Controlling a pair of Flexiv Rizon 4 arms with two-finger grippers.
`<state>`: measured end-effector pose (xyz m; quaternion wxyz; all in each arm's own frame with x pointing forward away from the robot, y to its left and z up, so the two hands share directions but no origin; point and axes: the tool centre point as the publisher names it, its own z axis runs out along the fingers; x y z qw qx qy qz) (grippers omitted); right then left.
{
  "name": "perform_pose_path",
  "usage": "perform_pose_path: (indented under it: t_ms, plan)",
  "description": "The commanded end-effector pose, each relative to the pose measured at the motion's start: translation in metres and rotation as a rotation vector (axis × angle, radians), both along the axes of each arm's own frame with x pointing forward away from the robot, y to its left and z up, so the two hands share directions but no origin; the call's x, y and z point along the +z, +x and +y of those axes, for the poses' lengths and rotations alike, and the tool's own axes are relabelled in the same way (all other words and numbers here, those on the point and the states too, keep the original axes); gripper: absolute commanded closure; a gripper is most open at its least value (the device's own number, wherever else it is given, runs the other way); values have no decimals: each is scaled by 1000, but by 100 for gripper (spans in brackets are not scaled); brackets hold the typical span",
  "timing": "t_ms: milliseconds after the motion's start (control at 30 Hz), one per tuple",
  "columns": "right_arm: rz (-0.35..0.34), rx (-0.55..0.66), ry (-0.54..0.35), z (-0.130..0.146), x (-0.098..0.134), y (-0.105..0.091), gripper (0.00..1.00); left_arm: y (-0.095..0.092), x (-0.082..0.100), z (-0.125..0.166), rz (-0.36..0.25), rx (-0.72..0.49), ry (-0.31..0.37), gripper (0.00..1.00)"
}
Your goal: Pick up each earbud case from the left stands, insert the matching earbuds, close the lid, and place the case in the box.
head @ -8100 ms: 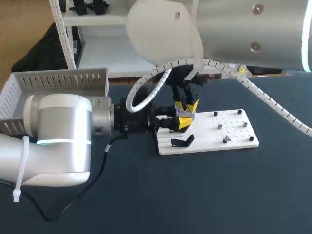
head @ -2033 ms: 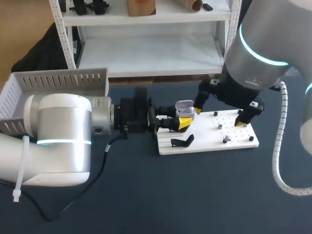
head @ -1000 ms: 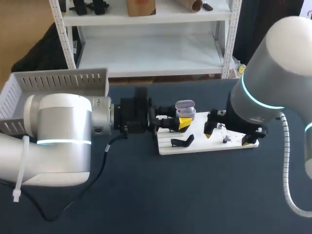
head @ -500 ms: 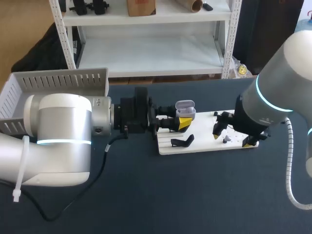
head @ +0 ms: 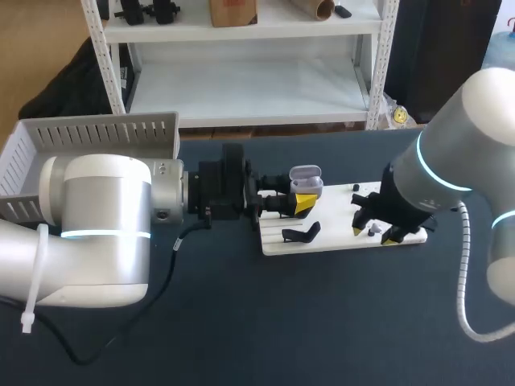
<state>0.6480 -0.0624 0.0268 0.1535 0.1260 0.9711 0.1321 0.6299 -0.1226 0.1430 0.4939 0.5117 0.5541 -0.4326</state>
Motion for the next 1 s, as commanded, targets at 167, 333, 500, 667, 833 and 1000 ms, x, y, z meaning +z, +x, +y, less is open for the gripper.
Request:
perform_pose_path:
  t_ms: [167,333,500,667,833,1000]
  plan:
    - [-6,-16,-8,-1,-1,2,54,0,-1,0,-3,2,-5,100]
    - [-4,-18,-13,-4,0,3,56,0,-1,0,-3,2,-5,100]
    - [-2,-5,-28,-6,3,2,58,0,-1,0,-3,2,-5,100]
    - [4,-8,-35,-10,2,1,60,0,-1,0,-3,2,-5,100]
    - [12,-12,-36,-10,0,1,65,0,-1,0,-3,2,-5,100]
    - [16,-14,-36,-10,-1,2,66,0,-1,0,-3,2,-5,100]
